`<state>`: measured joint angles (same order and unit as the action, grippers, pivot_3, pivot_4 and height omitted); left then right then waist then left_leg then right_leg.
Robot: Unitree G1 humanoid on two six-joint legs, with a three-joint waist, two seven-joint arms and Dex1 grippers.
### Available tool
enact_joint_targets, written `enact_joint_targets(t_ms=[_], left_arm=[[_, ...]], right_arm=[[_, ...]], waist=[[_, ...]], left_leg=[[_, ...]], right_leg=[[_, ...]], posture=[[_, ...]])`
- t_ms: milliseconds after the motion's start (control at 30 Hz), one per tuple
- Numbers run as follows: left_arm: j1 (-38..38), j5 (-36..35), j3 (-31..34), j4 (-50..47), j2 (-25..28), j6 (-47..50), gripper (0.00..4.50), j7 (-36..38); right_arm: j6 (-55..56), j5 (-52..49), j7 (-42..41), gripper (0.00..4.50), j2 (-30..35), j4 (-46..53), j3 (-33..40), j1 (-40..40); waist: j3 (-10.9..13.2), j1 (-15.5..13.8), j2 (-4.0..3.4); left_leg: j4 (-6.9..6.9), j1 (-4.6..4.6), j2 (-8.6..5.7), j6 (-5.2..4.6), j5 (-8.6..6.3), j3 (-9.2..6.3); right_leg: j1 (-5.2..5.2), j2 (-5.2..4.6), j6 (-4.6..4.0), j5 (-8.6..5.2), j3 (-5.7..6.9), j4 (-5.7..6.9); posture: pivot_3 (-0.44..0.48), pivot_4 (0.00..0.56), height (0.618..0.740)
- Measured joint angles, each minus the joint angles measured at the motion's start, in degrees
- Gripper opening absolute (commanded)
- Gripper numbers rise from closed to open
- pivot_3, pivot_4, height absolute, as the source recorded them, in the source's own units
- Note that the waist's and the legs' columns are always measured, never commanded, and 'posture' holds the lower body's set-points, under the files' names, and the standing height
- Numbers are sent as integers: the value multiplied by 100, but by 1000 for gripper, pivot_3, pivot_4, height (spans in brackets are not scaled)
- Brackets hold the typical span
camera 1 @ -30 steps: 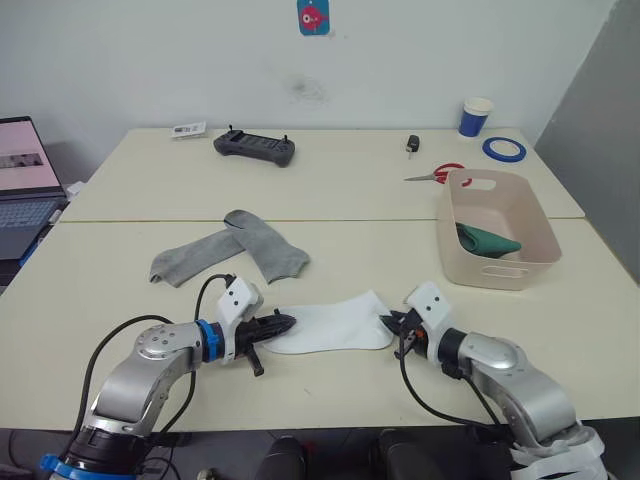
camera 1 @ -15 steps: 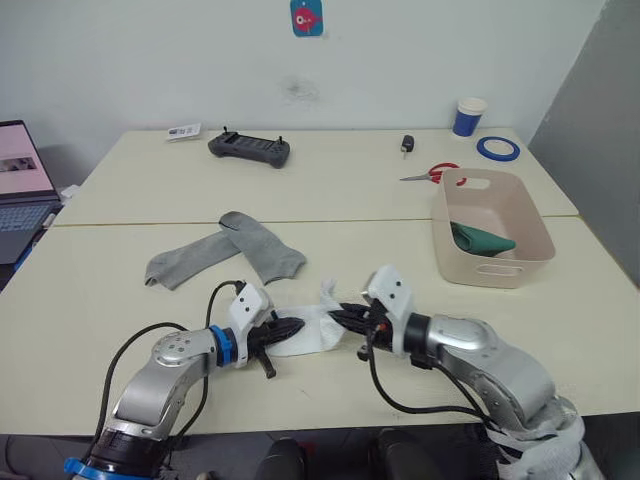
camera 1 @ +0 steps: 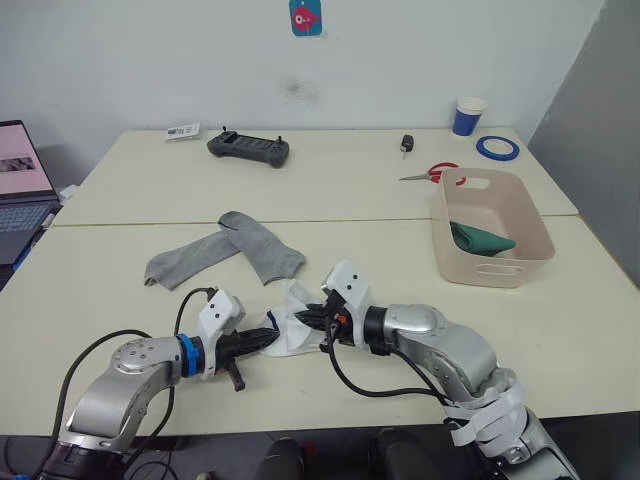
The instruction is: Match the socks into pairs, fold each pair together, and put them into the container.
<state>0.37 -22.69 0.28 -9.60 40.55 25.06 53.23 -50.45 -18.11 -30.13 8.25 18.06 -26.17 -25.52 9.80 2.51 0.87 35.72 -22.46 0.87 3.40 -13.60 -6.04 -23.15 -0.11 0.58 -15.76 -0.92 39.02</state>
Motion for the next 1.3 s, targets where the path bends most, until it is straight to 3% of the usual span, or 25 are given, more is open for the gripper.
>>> enact_joint_targets(t_ms=[400, 533, 833, 1000, 1067, 1300], left_arm=[[228, -8, 142, -127, 98, -23, 0, 4], [300, -92, 295, -130, 231, 47, 0, 28], [571, -357, 866, -26, 395, 328, 0, 37], [238, -565, 1291, 430, 584, 740, 0, 83], [-187, -657, 1466, 690, 615, 850, 0, 37], [-1151, -911, 1397, 422, 887, 1205, 0, 336]], right_arm=[[797, 620, 28, 10, -587, -1442, -565, -228], [876, 690, 0, 1110, -644, -1487, -626, -229], [75, 203, -375, 4204, -270, -540, -128, -381], [84, 21, -579, 4204, 162, -280, 381, -492], [300, 140, -485, 3815, 172, -349, 385, -479], [1054, 723, -372, 1454, 160, -736, -343, -196]], waist=[[-3, 28, -2], [-2, 80, -2], [0, 76, -6], [5, 75, -3], [6, 63, 0], [8, 68, 5]], left_leg=[[-3, 3, 3, 0, 0, 1], [-6, 6, 17, 0, 0, 0], [-8, 7, 65, 0, 0, -4], [-18, 8, 73, 0, 0, -11], [-22, 7, 75, 0, 0, -14], [-33, 4, 74, 1, 0, 18]], right_leg=[[-1, 2, 0, 0, -1, 1], [-1, 1, -3, 1, -1, 3], [-4, 39, -17, 3, 1, 3], [-8, 62, -23, 0, 6, 2], [-9, 72, -23, 0, 10, 3], [-16, 72, -23, -1, -6, -11]], posture=[[0, 150, 740], [0, 150, 740], [0, 150, 740], [0, 150, 740], [0, 150, 740], [0, 150, 740]])
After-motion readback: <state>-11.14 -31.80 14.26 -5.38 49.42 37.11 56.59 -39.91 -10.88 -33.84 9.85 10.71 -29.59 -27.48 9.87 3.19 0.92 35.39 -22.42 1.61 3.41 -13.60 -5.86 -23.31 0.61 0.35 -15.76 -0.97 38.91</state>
